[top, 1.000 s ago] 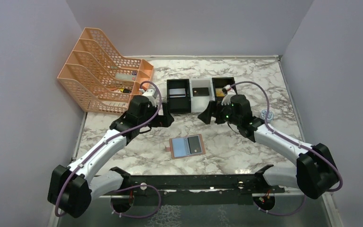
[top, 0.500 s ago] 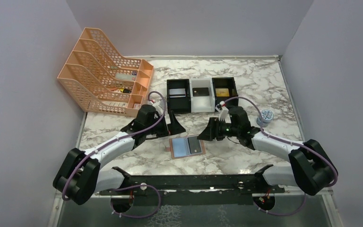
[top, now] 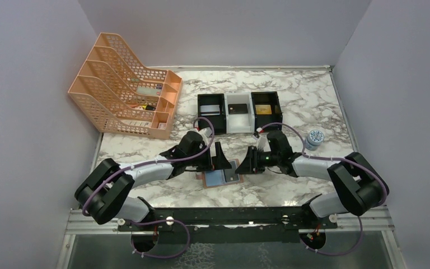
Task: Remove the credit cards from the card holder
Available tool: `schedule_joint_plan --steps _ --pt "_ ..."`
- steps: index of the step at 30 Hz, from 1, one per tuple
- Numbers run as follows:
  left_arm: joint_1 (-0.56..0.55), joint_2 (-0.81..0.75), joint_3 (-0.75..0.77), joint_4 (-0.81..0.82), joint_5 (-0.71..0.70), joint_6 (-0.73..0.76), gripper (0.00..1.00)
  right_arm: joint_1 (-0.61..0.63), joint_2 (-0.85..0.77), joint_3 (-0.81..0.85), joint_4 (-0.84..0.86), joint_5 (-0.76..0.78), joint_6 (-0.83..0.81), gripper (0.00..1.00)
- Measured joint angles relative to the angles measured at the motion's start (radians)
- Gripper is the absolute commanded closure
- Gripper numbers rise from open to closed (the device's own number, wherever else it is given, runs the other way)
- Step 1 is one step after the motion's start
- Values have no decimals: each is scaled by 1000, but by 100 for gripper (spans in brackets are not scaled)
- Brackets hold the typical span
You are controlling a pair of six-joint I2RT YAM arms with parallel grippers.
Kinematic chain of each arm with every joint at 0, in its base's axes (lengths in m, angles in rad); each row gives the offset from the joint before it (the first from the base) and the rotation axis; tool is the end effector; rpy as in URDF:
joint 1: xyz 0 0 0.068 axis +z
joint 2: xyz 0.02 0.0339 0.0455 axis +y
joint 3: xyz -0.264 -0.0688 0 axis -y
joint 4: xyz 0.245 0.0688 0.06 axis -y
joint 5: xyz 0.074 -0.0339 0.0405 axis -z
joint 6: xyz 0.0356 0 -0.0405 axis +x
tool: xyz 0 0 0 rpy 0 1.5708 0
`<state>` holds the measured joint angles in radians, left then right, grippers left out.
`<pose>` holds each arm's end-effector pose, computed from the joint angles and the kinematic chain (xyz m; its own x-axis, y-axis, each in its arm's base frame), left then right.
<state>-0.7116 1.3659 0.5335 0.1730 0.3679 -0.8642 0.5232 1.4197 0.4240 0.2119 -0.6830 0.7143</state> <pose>0.1888 -0.1797 0.1655 -0.9284 -0.1365 -0.3456 0.1825 0.6426 -0.7442 0.1931 0.1373 0.1298 -0.9696 0.0273 -0.2432 -0.1848 0.5700 0.8006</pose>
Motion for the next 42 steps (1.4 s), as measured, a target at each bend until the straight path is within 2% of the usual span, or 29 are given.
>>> schedule_joint_plan --steps 5,6,7,23,32,42 --pt "-11 27 6 26 -18 -18 1 0 51 20 10 -12 6 70" --pt "-11 32 10 29 -20 -21 25 0 59 22 14 -14 8 70" --pt "-11 35 14 34 -22 -22 29 0 66 23 20 -16 10 70" --pt "-30 66 16 31 -51 -31 55 0 162 56 41 -22 18 74" --pt "-64 97 16 14 -89 -28 66 0 172 56 46 -22 18 75" --pt "-72 105 -7 54 -127 -92 77 -1 176 56 48 -24 18 74"
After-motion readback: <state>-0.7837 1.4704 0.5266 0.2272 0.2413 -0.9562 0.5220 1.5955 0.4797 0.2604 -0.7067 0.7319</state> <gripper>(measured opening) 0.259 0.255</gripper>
